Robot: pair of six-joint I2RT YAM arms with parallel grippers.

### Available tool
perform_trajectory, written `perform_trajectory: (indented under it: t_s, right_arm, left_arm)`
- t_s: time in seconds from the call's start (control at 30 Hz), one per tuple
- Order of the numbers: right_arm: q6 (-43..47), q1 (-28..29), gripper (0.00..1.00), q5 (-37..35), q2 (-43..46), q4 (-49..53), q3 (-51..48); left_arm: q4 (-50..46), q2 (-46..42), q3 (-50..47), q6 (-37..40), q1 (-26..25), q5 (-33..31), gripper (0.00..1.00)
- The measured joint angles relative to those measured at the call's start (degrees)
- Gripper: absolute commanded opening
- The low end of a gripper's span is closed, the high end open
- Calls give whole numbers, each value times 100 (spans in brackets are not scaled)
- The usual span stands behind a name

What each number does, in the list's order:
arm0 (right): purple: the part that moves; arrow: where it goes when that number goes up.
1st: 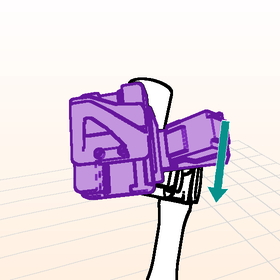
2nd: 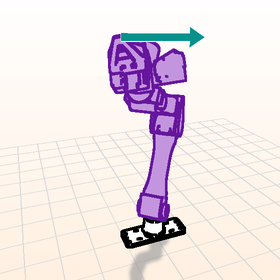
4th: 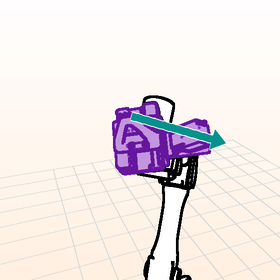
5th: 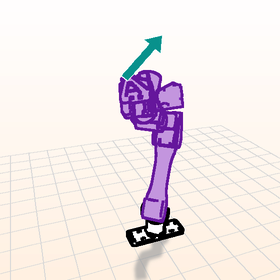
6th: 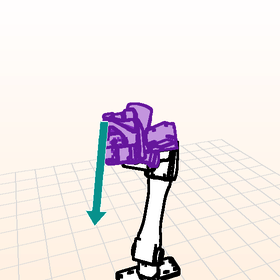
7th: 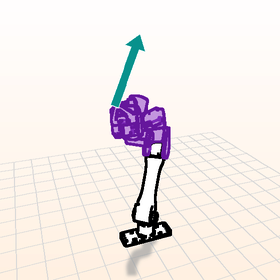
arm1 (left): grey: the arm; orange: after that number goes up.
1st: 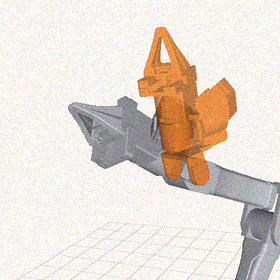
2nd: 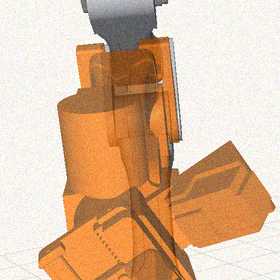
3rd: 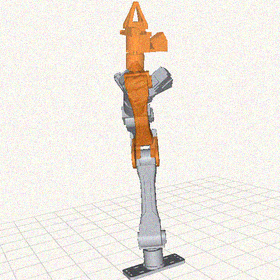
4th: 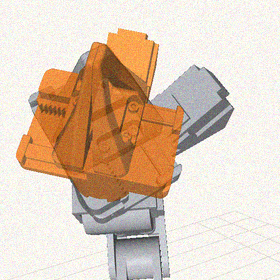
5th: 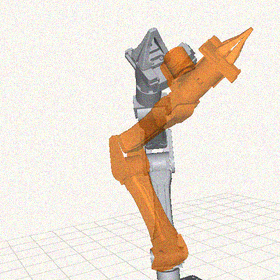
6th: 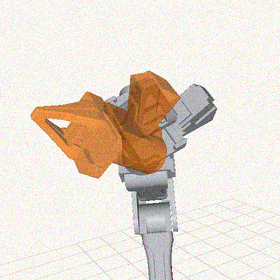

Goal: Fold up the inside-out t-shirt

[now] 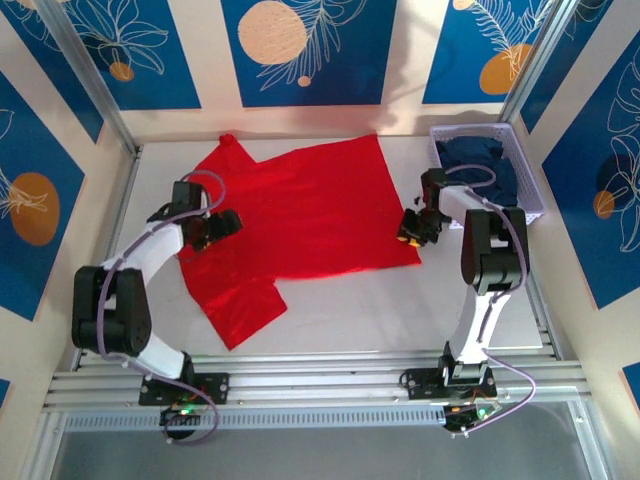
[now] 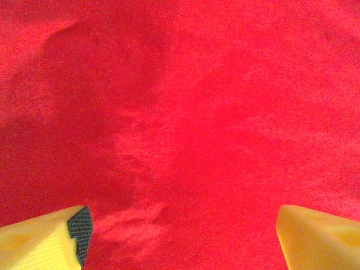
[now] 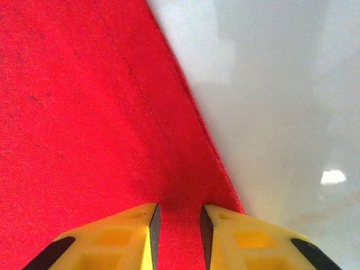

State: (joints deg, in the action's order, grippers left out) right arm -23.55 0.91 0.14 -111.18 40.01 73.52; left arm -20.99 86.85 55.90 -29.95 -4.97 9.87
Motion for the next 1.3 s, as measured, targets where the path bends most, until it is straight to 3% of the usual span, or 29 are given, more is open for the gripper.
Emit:
perform_trajectory:
  t_s: [0.17, 0.3, 0.6, 0.8, 1.1, 1.3]
  right_arm:
    - [-140, -321, 24, -251, 553, 17, -686]
    - [-192, -433, 30, -428, 881, 52, -896]
    - [-286, 179, 41, -376, 1805, -76, -1202]
    - [-496, -7, 45, -483, 2645, 245, -1974]
    - [-699, -597, 44, -667, 2682, 481, -2253]
    - [-723, -695, 41, -726, 2328, 424, -2256]
  left_arm:
    - [-31, -546, -273, -13, -149, 111, 87]
    - [-188, -726, -551, 4, -313, 173, 87]
    - [-503, -992, -933, 7, -568, 219, 87]
    - [-391, -909, -931, 0, -1062, 501, 87]
    - [-273, -476, -522, 11, -1246, 625, 87]
    - [-240, -474, -450, 50, -1248, 625, 87]
